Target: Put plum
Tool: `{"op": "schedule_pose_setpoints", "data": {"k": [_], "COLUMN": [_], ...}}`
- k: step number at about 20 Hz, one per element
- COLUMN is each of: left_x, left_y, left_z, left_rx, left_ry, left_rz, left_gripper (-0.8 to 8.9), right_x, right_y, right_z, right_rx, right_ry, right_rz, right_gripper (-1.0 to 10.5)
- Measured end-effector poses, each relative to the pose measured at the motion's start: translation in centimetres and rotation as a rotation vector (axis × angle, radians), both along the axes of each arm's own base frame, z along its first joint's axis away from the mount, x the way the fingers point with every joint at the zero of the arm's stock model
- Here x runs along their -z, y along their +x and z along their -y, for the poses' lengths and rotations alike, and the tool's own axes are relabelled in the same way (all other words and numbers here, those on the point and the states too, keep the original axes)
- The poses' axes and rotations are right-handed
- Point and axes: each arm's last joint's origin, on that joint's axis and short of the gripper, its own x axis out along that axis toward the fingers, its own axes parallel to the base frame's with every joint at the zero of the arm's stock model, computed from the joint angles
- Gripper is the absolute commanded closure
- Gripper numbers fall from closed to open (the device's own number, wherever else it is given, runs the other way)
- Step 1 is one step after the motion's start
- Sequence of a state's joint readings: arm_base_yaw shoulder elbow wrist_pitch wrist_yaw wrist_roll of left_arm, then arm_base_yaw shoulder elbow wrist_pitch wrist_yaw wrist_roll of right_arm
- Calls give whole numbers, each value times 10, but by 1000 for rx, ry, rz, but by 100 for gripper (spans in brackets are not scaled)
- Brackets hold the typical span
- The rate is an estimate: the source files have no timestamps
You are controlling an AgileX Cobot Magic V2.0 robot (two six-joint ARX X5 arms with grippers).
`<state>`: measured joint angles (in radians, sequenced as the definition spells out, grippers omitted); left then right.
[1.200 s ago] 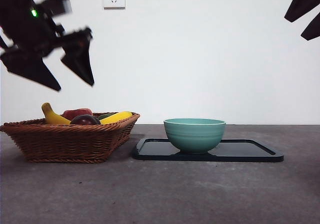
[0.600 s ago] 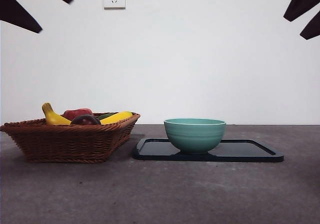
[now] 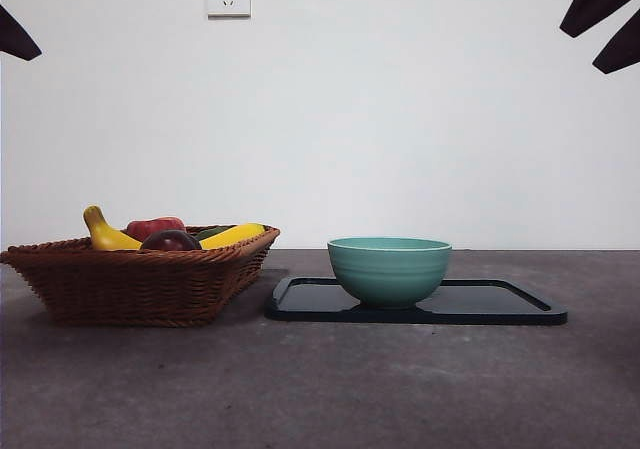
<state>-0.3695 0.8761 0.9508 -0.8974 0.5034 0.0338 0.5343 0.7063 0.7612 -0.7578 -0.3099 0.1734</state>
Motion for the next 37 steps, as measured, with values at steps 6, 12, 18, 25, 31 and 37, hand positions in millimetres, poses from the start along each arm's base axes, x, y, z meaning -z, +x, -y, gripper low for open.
{"op": "schedule_pose_setpoints", "data": {"k": [6, 12, 18, 25, 31, 37], "left_x": [0, 0, 0, 0, 0, 0], "left_y": [0, 0, 0, 0, 0, 0], "left_z": [0, 0, 0, 0, 0, 0], "left_rx": [1, 1, 2, 4, 4, 4], "left_ry": [1, 1, 1, 2, 3, 4], "left_rz": [2, 2, 2, 3, 2, 0], "left_gripper": [408, 408, 408, 408, 408, 408], "right_x": [-1, -7, -29, -8, 32, 74], "right_y": [2, 28, 97, 183, 225, 245], "right_z": [0, -2, -7, -25, -37, -44], "right_rx": [61, 244, 353, 351, 341, 340], "right_ry": [9, 96, 51, -59, -114, -151], "right_rz": [-6, -48, -82, -179, -249, -320], "right_gripper": [732, 670, 670, 670, 670, 671]}}
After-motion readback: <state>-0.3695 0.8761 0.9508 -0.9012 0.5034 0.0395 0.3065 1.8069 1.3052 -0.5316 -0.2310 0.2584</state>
